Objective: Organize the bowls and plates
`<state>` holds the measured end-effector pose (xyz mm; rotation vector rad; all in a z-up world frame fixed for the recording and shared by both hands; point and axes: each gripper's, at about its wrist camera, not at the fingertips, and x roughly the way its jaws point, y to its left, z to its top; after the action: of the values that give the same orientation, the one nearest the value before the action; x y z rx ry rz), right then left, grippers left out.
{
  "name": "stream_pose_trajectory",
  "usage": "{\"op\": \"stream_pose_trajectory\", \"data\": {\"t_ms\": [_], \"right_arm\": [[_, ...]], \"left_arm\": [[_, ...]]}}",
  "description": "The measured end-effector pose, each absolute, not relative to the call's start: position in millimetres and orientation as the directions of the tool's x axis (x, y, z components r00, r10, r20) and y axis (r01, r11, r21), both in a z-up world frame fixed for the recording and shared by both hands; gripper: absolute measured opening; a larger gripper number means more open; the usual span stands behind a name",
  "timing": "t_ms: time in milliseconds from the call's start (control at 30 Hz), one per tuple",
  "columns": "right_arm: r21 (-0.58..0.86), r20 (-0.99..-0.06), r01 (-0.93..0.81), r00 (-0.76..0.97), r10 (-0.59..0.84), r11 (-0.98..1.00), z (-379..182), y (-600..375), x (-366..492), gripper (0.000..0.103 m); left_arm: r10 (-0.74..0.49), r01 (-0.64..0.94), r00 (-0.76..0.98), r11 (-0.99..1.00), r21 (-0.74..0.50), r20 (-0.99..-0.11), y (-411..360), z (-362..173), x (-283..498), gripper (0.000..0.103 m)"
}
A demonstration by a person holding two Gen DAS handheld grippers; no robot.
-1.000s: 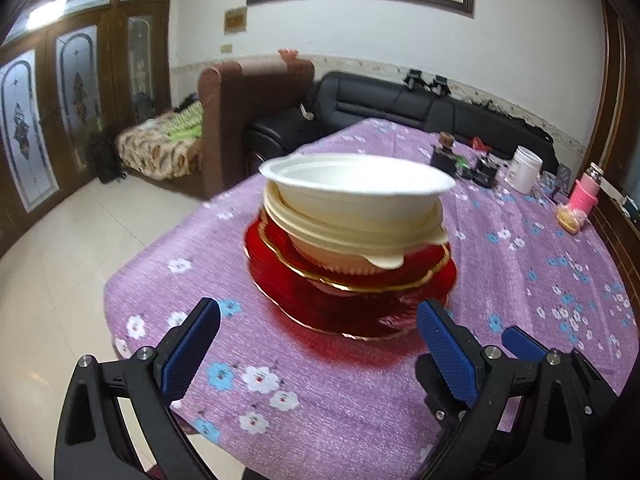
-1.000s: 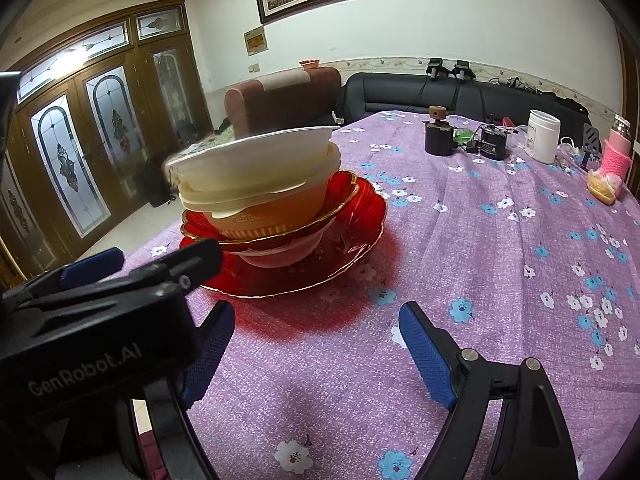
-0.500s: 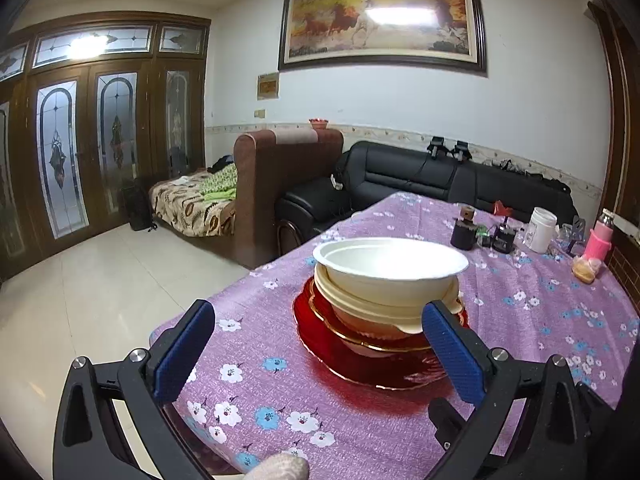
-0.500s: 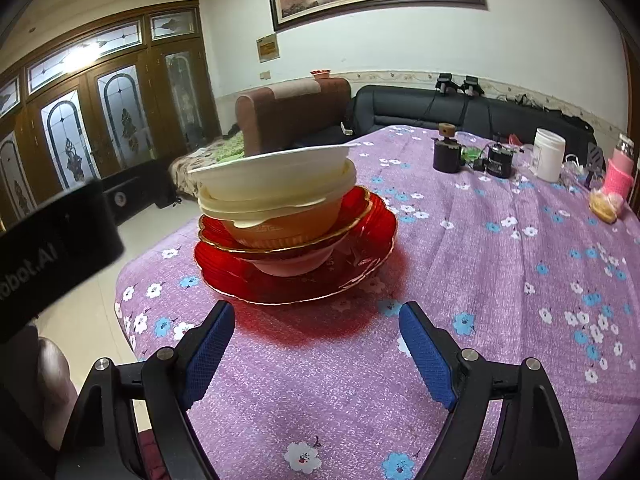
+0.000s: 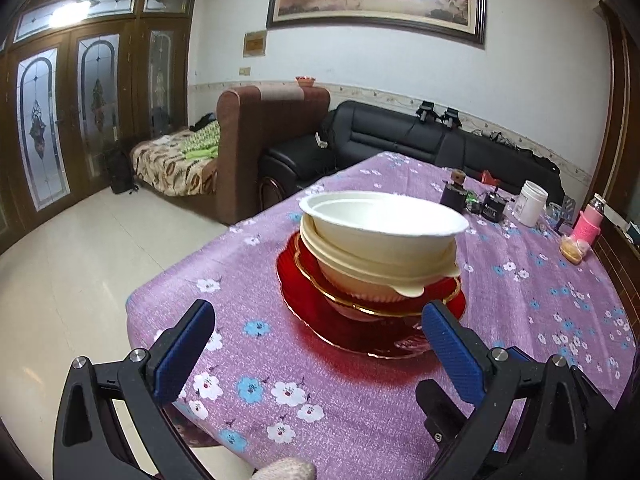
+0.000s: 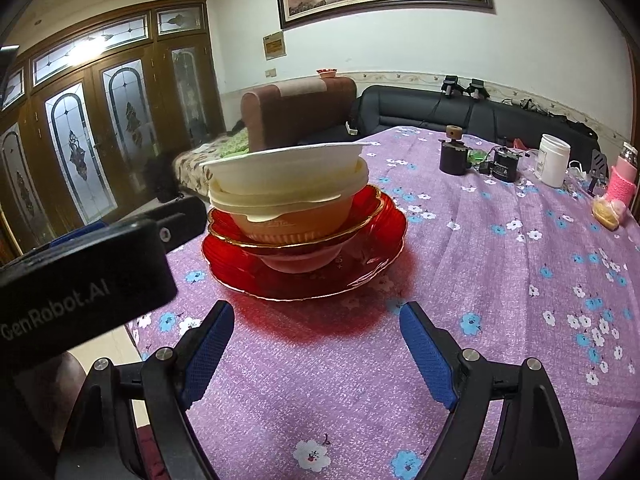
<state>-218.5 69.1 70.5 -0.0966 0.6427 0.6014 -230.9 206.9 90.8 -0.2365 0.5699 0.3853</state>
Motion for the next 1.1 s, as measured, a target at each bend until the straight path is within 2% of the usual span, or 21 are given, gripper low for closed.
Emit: {"op": "stream_pose_trajectory", "data": {"t_ms": [533, 1100], "right_arm": [[0.092, -0.596, -0.568, 0.627, 0.503, 0.818, 68.9, 74.1, -221.0, 0.089], [0.100, -0.607, -0.569, 0.615, 0.503, 0.816, 65.7, 75.9, -219.1, 0.089]], "left_arm": [[0.257, -0.415, 0.750, 0.900, -0.131, -0.609, 211.3, 81.1, -224.3, 0.103], [0.249, -0.407, 0.747, 0.905, -0.127, -0.617, 212.2, 78.8, -221.3, 0.103]]}}
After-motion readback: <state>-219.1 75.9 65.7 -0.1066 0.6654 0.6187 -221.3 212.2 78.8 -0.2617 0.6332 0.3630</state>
